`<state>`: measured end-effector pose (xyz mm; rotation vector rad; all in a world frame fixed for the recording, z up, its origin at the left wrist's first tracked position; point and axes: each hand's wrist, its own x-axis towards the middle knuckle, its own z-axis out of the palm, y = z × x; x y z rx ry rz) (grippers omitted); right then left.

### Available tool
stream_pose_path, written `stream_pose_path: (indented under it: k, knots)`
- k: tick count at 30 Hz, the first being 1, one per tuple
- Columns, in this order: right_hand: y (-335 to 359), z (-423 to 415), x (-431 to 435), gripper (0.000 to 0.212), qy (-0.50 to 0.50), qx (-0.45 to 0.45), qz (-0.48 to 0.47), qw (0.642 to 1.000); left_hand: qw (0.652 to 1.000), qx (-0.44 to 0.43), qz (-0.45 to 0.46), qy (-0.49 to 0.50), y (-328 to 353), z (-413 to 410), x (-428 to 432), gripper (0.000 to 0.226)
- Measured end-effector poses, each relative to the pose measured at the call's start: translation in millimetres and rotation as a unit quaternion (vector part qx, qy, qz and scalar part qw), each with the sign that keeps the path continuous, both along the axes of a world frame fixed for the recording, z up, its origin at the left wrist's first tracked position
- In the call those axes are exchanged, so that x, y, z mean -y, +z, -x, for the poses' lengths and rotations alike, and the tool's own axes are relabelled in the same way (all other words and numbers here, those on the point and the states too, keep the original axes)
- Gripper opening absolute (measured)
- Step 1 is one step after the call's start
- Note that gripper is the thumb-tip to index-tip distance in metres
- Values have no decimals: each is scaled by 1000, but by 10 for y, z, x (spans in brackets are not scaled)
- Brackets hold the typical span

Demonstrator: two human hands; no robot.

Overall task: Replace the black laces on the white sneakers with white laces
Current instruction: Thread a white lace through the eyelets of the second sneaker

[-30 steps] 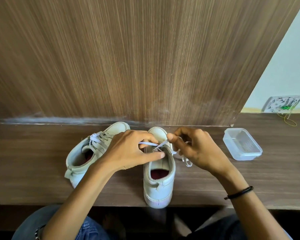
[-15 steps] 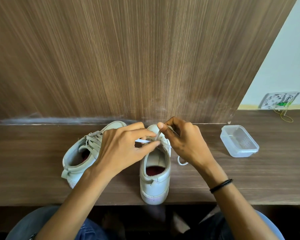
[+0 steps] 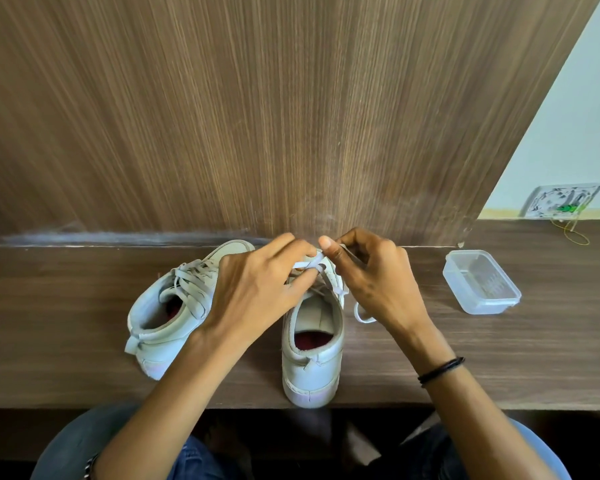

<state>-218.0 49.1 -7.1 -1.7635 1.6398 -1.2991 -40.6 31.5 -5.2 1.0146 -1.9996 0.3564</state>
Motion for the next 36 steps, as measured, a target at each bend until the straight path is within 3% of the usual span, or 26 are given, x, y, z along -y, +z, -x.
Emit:
stream_pose_path:
  k: [3, 5, 6, 8, 10, 12, 14, 20, 22, 24, 26, 27, 28, 30, 32, 34, 36]
  knots:
    - [-66, 28, 39, 43, -19, -45, -30, 998, 995, 41, 75, -53, -88, -60, 21, 11]
    - [-120, 10, 50, 33, -24, -46, -33, 998, 998, 14, -14, -67, -71, -70, 2, 13]
    - [-133, 5, 52, 27, -33, -56, -8, 998, 992, -22, -105, -67, -32, -63, -14, 14]
    - [-78, -4, 13, 22, -44, -63, 64, 995, 927, -142, -331, -100, 64, -40, -13, 14]
    - [63, -3, -99, 23, -9, 0, 84, 996, 818, -261, -500, -114, 136, -13, 6, 26]
    - [169, 2, -185, 28, 54, 30, 39, 997, 731, -324, -590, -115, 181, -5, 13, 32]
    - [156, 20, -190, 30, 76, -32, 26, 996, 692, -333, -627, -129, 206, -2, 26, 34]
    - [28, 111, -138, 18, 56, -127, 60, 988, 716, -277, -620, -166, 207, -78, 61, 35]
    - [64, 129, -160, 14, 80, -97, 28, 992, 725, -266, -612, -170, 196, -103, 67, 26]
    - [150, 157, -174, 12, 140, 86, -39, 986, 724, -271, -611, -170, 195, -127, 77, 21]
    - [283, 181, -181, 23, 154, 368, -41, 916, 719, -283, -611, -171, 194, -146, 74, 20]
    - [340, 215, -184, 32, 124, 476, -29, 870, 721, -283, -609, -171, 190, -152, 75, 20]
    - [367, 267, -183, 39, 72, 529, -13, 846, 723, -279, -608, -171, 188, -155, 77, 21]
    - [356, 385, -196, 44, -36, 478, 24, 877, 731, -276, -601, -169, 189, -163, 81, 22]
    - [263, 481, -206, 42, -105, 328, 42, 938, 739, -277, -593, -162, 177, -171, 103, 22]
    - [154, 521, -191, 25, -104, 136, 35, 985, 743, -281, -587, -156, 171, -160, 105, 23]
    - [116, 466, -194, 9, -44, 46, 1, 998, 741, -284, -586, -161, 168, -144, 92, 22]
